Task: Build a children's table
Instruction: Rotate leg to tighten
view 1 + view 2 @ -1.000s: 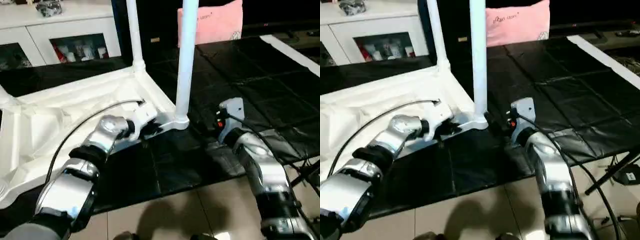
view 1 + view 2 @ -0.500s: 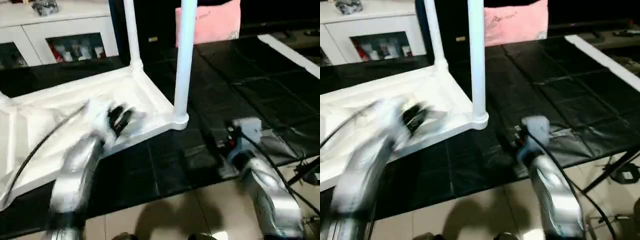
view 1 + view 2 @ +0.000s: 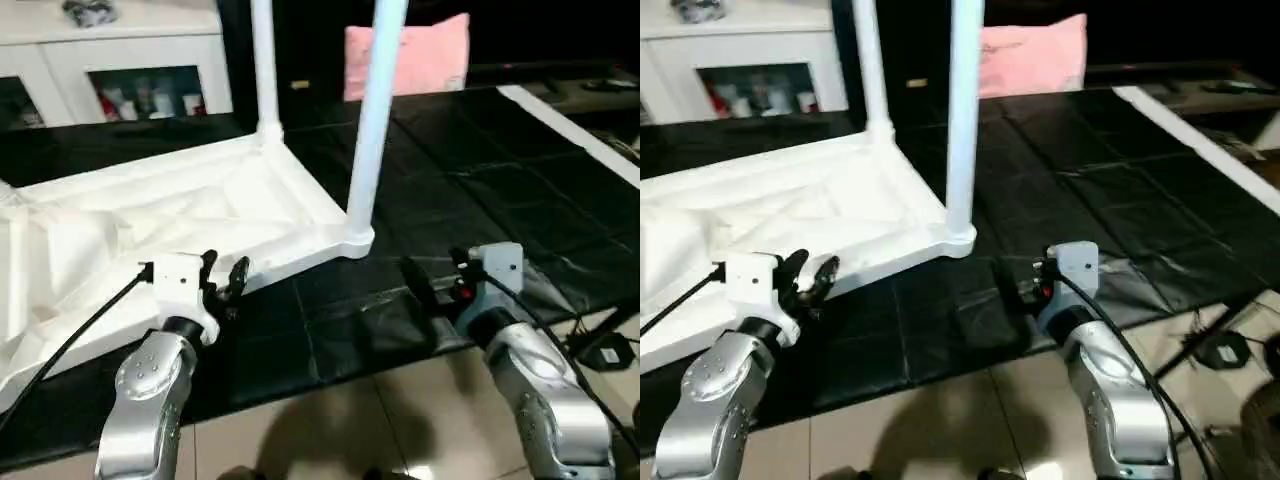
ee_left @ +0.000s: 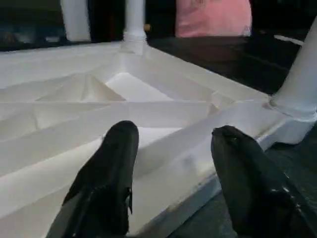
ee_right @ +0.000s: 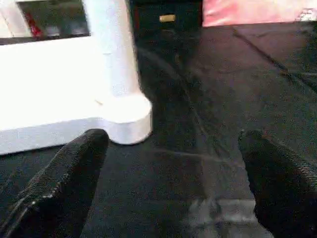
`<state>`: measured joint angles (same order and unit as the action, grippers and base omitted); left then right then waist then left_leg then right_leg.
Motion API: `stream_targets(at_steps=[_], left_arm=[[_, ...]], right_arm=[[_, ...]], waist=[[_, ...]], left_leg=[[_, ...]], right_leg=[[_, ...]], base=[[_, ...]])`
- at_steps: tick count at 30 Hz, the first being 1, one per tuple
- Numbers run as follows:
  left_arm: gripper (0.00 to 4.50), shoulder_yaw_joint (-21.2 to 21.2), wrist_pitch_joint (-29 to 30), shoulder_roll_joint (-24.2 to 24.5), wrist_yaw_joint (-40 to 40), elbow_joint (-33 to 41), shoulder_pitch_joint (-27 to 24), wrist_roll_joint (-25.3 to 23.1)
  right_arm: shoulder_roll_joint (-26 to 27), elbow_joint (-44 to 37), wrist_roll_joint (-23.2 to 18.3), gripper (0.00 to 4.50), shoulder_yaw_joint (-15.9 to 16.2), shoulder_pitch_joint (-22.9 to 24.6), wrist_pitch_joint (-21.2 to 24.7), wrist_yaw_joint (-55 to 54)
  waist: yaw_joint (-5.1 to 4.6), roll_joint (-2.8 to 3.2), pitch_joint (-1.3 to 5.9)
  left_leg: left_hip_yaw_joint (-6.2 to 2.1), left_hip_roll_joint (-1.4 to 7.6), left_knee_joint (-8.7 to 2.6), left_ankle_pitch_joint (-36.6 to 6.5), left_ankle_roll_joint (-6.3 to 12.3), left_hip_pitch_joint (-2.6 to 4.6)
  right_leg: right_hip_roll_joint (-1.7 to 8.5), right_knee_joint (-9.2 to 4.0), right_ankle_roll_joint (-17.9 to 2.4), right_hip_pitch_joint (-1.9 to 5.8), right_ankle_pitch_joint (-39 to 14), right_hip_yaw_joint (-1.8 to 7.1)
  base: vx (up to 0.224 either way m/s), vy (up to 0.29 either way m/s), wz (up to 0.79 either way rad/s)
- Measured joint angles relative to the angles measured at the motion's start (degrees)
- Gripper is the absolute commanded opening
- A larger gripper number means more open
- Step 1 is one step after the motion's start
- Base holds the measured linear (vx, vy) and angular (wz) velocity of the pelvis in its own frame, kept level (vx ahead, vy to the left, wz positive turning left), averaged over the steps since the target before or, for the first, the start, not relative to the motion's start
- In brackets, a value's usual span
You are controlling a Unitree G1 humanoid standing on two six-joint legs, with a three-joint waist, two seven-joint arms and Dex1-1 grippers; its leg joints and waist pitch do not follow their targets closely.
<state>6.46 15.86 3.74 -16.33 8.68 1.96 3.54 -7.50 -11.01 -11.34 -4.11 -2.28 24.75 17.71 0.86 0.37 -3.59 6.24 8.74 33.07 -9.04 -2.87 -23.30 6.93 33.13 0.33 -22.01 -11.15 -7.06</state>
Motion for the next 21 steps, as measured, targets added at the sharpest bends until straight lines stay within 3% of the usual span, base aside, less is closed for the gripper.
stream_targets(at_steps=[1, 2, 3, 4, 5, 6, 7, 9, 10, 11, 14, 16, 18, 21], left_arm=[[2.60, 0.0, 0.1, -0.1, 0.3, 0.0, 0.4, -0.1], [2.60, 0.0, 0.2, -0.2, 0.5, 0.1, 0.3, -0.1], [2.60, 0.0, 0.5, -0.1, 0.7, 0.0, 0.2, -0.1], [2.60, 0.0, 0.9, 0.3, 0.9, 0.0, 0.6, -0.1], [2.60, 0.0, 1.3, 0.7, 1.2, 0.3, 1.3, -0.1], [2.60, 0.0, 1.5, 0.8, 1.5, 0.3, 1.2, -0.1], [2.60, -0.1, 1.8, 0.8, 1.6, 0.3, 1.1, -0.2], [2.60, -0.3, 2.5, 0.9, 1.7, 0.4, 1.0, -0.2], [2.60, -0.5, 2.7, 0.8, 1.7, 0.5, 1.0, -0.2], [2.60, -0.6, 2.9, 0.8, 1.7, 0.6, 1.0, -0.1], [2.60, -0.6, 3.3, 1.6, 1.8, 0.6, 0.9, -0.2], [2.60, -0.6, 3.3, 1.8, 2.0, 0.6, 0.9, -0.1], [2.60, -0.7, 3.3, 1.8, 2.1, 0.6, 1.0, -0.1], [2.60, -0.8, 3.3, 1.9, 2.3, 0.6, 1.0, -0.2]], right_arm=[[-0.1, 0.0, 0.0, 4.50, 0.0, -0.1, 0.1, 0.0], [-0.3, 0.1, 0.0, 4.50, 0.2, -0.5, 0.1, 0.0], [-0.2, 0.0, -0.1, 4.50, 0.4, -1.3, 0.1, 0.0], [-0.1, 0.0, -0.1, 4.50, 0.3, -1.8, -0.1, -0.1], [0.0, 0.0, -0.1, 4.50, 0.6, -1.7, -0.1, -0.2], [0.0, 0.0, -0.2, 4.50, 0.8, -1.5, 0.0, -0.3], [0.0, 0.0, -0.2, 4.50, 0.7, -1.5, -0.1, -0.4], [0.0, 0.2, -0.1, 4.50, 0.7, -1.9, -0.4, -0.4], [0.0, 0.2, -0.2, 4.50, 0.7, -2.0, -0.5, -0.4], [0.2, 0.3, -0.3, 4.50, 0.5, -2.1, -0.5, -0.7], [0.3, 0.9, -0.5, 4.50, 0.2, -2.7, -0.5, -0.6], [-0.1, 0.9, -0.5, 4.50, 0.1, -2.7, -0.5, -0.4], [-0.3, 1.0, -0.5, 4.50, 0.1, -2.5, -0.5, -0.3], [-0.4, 1.0, -0.5, 4.50, 0.3, -2.5, -0.6, 0.0]], waist=[[0.04, -0.42, -0.23], [0.37, -0.29, -0.59], [0.47, 0.64, -0.61], [-0.48, 1.95, -0.64], [-1.62, 2.24, -1.06], [-2.17, 2.15, -1.10], [-2.66, 1.98, -1.09], [-2.65, 1.57, -0.98], [-2.31, 1.54, -0.92], [-2.05, 1.36, -0.86], [-0.52, 0.95, -0.74], [0.12, 0.98, -0.56], [0.71, 0.94, -0.53], [1.16, 0.90, -0.22]], left_leg=[[-0.16, -0.56, 1.30, -0.7, 0.11, 0.33], [-0.78, -0.64, 4.53, -3.4, 0.01, 0.37], [-1.59, -0.52, 7.06, -4.6, 0.00, 0.68], [-2.37, -0.41, 7.51, -6.2, 0.74, 1.40], [-3.20, -0.70, 6.99, -6.1, 0.71, 0.64], [-4.22, -1.24, 6.76, -6.0, 0.89, 0.33], [-5.39, -2.33, 6.41, -5.3, 1.24, 0.49], [-6.32, -3.82, 6.34, -5.3, 1.26, 0.25], [-6.40, -4.17, 6.06, -5.3, 1.26, 0.20], [-5.84, -4.02, 5.52, -5.3, 1.23, 0.33], [-2.28, -1.98, 3.80, -5.1, 0.96, 0.72], [-0.28, -0.77, 2.89, -3.1, 0.95, 0.74], [0.93, 0.01, 2.68, -1.7, 0.92, 0.93], [1.61, 0.56, 2.23, -1.6, 0.68, 0.66]], right_leg=[[0.92, -0.06, 0.2, -0.08, 0.1, -0.99], [2.30, -0.03, 0.2, 0.44, 0.1, -3.09], [3.24, -0.06, 0.3, 1.68, 0.2, -5.41], [4.16, -0.28, 0.4, 2.48, 0.2, -8.41], [3.93, -0.35, 0.8, 3.10, -0.4, -9.01], [2.48, -0.06, 0.5, 2.94, -1.1, -7.22], [1.02, 0.03, -0.2, 2.76, -1.4, -4.31], [0.55, 0.47, -0.6, 3.01, -1.0, -1.92], [0.68, 0.78, -0.4, 3.07, -0.9, -1.53], [0.85, 0.90, 0.0, 3.01, -1.0, -1.22], [0.35, 1.07, 0.4, 2.20, -1.3, 0.67], [0.07, 1.55, 0.4, 2.03, -0.7, 1.42], [-0.05, 2.22, 1.1, 1.78, -0.8, 1.85], [-0.50, 2.07, 1.1, 1.09, -0.8, 2.38]], base=[[-0.009, -0.039, 0.62], [-0.036, -0.010, 0.54], [0.051, 0.077, 0.22], [0.051, 0.077, 0.22], [0.061, 0.090, 0.45], [0.002, 0.044, 0.75], [0.002, 0.044, 0.75], [0.008, -0.001, 0.71], [-0.019, -0.019, 0.69], [0.008, -0.078, 0.63], [0.027, -0.117, 0.38], [0.048, -0.094, 0.19], [0.020, -0.031, 0.07], [0.000, 0.000, 0.00]])
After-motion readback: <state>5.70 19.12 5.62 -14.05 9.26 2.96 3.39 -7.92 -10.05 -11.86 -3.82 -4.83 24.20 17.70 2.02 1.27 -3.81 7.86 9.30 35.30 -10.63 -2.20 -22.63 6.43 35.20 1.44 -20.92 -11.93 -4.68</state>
